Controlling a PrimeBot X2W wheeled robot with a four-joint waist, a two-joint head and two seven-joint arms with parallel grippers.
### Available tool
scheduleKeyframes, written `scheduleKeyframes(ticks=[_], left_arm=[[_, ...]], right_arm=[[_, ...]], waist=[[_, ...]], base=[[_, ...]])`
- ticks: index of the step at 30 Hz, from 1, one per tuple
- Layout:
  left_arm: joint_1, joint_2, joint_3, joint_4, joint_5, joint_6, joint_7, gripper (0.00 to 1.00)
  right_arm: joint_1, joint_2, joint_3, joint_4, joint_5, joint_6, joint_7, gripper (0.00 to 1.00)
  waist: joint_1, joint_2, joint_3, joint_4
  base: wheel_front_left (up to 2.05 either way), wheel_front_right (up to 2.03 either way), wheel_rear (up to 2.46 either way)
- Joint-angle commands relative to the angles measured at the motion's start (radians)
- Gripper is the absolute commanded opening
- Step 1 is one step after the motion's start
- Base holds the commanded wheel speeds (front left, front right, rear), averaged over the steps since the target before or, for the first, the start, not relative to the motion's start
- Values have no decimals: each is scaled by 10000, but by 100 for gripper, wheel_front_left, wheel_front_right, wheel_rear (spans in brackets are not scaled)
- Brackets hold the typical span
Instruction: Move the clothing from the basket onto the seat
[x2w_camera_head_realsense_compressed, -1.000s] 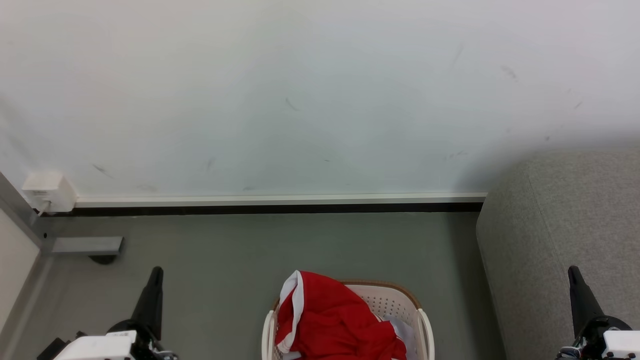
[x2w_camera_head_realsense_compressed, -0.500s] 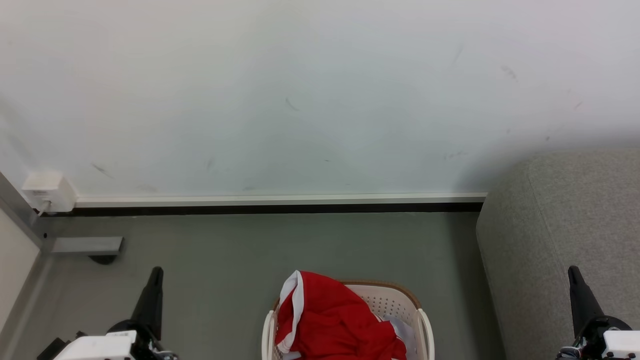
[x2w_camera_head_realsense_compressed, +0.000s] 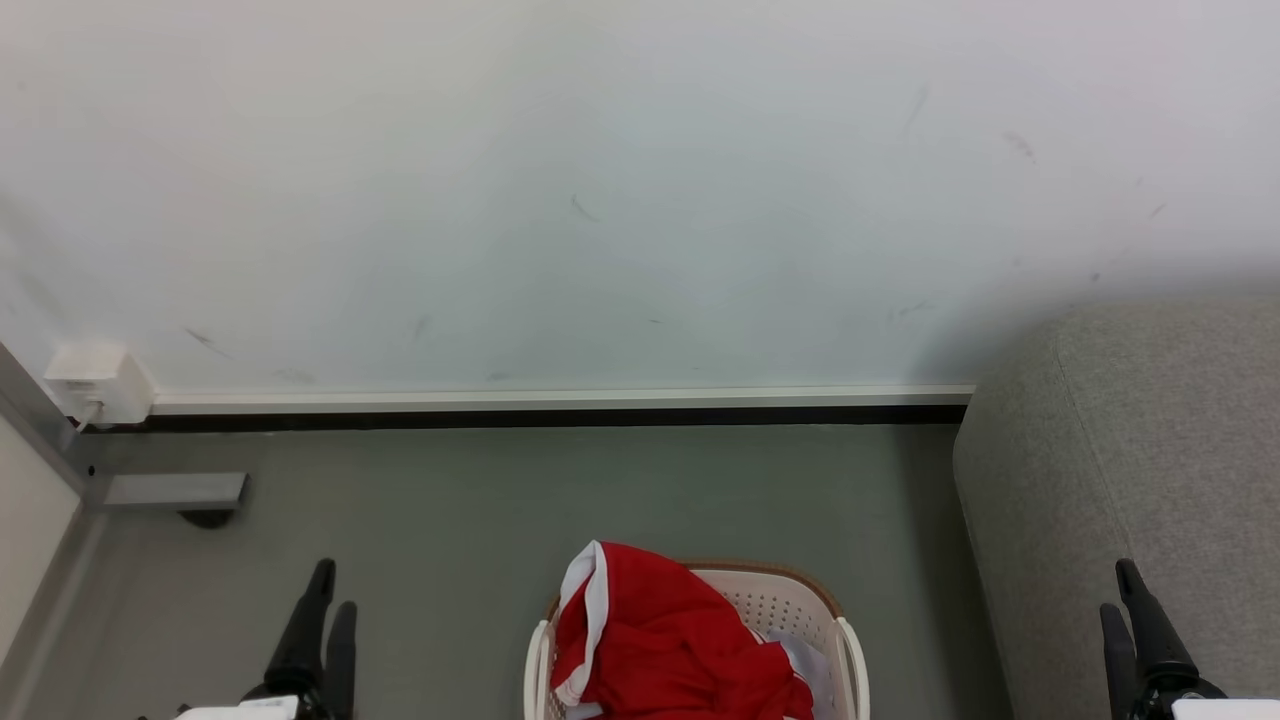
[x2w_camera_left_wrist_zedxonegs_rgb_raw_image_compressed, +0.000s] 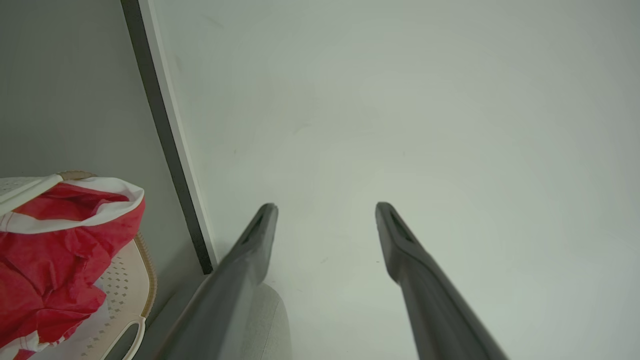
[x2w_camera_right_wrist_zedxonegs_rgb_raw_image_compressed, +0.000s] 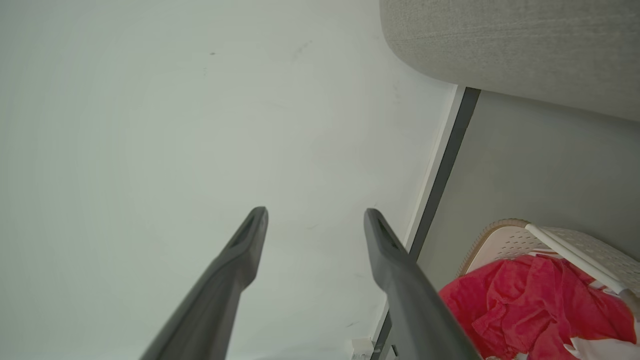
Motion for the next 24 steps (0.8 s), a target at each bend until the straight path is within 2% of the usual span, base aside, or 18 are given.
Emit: scheduleKeyframes(ticks=[1,5,10,24], left_arm=[[-194,65,-55,-153,69,-30,-116,100],[-207,74,-156,-142,218,-34,-309,100],[-231,84,-255,-55,640,16,-540,100],[-264,111,-615,-253,2784,508,-1116,100]], right_arm=[[-262,-84,81,-124,-164,-1,-120,100],[-305,-91,161,-94,-523,-2,-314,100],[-347,-99,191,-120,-1507,-3,-545,100],[-329,-121,464,-561,-4807,-5,-1123,100]], waist=[[0,0,0,5],[0,0,2,13],[0,0,3,26],[0,0,26,63]], base=[[0,0,0],[0,0,0],[0,0,0],[0,0,0]])
